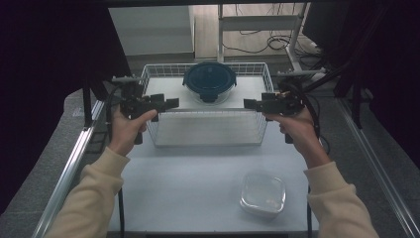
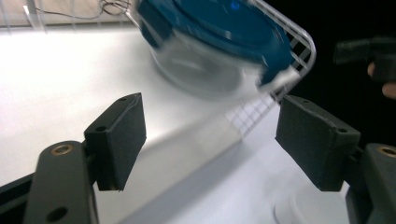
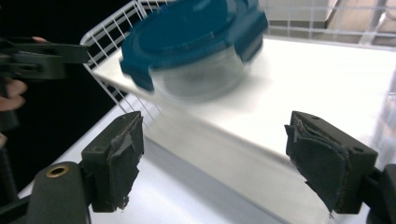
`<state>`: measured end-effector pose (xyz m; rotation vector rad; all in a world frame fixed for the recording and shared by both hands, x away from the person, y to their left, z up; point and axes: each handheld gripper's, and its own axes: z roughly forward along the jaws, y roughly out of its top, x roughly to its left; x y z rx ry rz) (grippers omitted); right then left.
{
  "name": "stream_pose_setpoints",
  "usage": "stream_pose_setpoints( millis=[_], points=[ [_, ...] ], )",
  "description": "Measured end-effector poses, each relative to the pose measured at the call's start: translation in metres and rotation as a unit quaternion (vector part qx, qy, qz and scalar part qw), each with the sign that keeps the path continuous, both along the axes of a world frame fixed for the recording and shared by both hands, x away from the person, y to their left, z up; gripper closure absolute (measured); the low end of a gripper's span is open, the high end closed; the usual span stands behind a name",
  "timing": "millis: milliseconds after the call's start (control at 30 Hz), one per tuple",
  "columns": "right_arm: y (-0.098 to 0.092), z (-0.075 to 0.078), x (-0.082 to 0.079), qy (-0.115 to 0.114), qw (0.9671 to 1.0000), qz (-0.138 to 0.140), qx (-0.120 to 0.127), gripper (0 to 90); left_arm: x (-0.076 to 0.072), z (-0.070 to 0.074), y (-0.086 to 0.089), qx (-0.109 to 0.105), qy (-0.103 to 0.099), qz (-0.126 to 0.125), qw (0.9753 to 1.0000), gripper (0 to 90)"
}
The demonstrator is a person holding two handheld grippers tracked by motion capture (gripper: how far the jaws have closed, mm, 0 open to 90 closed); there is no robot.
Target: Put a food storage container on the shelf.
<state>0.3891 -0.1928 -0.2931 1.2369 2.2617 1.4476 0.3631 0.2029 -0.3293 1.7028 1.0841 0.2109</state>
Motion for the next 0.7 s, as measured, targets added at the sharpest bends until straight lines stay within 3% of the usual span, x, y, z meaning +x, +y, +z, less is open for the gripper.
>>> stream_pose_setpoints(
  millis=[100, 233, 333, 400, 500, 700],
  points=[
    [-0.009, -0.01, -0.014, -0.008, 0.9999, -0.001, -0.009, 19.9, -0.018, -0.007, 0.0, 0.016, -0.011, -0.001, 0.9998, 25.0],
    [-0.019, -0.024, -0.033, -0.022, 0.9995, -0.001, -0.023, 21.0, -0.037, -0.024, 0.0, 0.028, -0.009, -0.004, 0.9995, 25.8],
    [-0.027, -0.043, -0.049, -0.021, 0.9995, -0.002, -0.024, 22.0, -0.046, -0.038, -0.004, 0.039, -0.001, -0.009, 0.9992, 25.6],
    [-0.029, -0.046, -0.052, -0.02, 0.9996, -0.001, -0.023, 22.1, -0.05, -0.048, -0.006, 0.043, 0.007, -0.012, 0.999, 25.5],
    [-0.037, -0.061, -0.064, -0.017, 0.9997, -0.001, -0.019, 22.9, -0.058, -0.061, -0.007, 0.067, 0.006, -0.005, 0.9977, 25.1],
    [-0.049, -0.082, -0.081, -0.014, 0.9994, -0.009, -0.029, 24.1, -0.074, -0.086, 0.0, 0.079, 0.02, 0.005, 0.9966, 25.3]
  ],
)
